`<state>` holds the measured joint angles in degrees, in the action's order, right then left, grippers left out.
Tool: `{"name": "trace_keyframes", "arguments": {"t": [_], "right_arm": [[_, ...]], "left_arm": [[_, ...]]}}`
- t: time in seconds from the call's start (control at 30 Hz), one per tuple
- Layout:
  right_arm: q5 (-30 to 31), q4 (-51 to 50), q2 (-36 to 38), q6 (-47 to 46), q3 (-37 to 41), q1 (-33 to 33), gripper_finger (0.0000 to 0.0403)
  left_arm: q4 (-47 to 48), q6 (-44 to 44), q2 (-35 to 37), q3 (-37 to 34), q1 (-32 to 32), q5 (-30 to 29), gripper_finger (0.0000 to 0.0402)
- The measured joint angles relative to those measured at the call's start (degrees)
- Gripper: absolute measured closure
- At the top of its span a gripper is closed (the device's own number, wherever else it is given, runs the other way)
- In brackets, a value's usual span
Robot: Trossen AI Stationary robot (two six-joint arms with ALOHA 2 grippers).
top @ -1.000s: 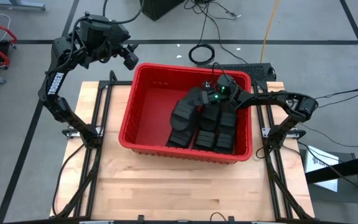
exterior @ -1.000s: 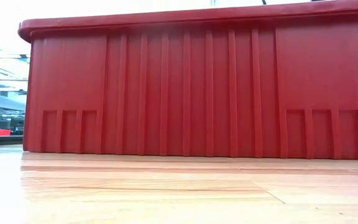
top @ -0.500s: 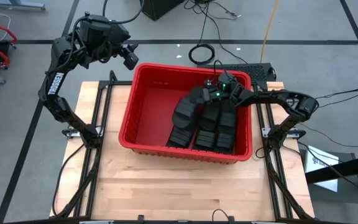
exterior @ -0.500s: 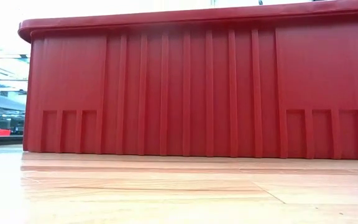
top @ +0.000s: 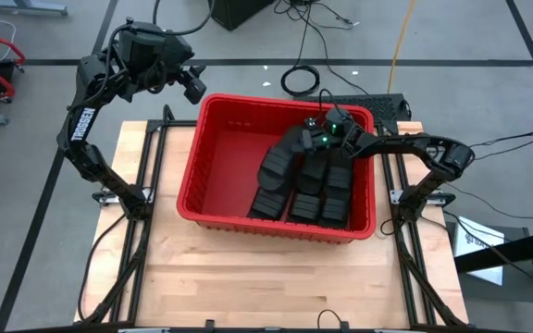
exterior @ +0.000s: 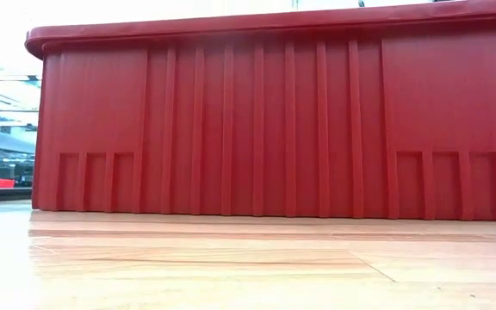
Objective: Pick and place slides into bin
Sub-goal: Put the black slide into the red bin, then return to Home Position
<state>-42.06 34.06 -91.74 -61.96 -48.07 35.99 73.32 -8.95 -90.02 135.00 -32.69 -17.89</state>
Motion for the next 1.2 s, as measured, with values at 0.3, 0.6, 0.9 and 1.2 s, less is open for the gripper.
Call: {"name": "trace_keyframes", "arguments": {"t": [0.3,0.6,0.9,1.2], "right_arm": [[-3.4,1.1,0.1,-4.9,-0.1,-0.2,0.0156],[-0.2,6.8,0.0,-6.3,-0.1,0.0,0.012],[1.3,13.7,0.0,-9.8,-0.1,-3.1,0.0134],[5.7,17.4,0.0,-2.5,-7.3,-8.5,0.0138]], "left_arm": [[0.1,0.1,0.0,0.0,0.0,0.0,0.0204],[0.3,0.3,0.0,0.0,0.0,1.9,0.0204],[0.3,0.1,0.0,0.0,0.0,1.8,0.0204],[2.9,-4.3,-0.9,0.0,-0.6,1.6,0.0204]]}}
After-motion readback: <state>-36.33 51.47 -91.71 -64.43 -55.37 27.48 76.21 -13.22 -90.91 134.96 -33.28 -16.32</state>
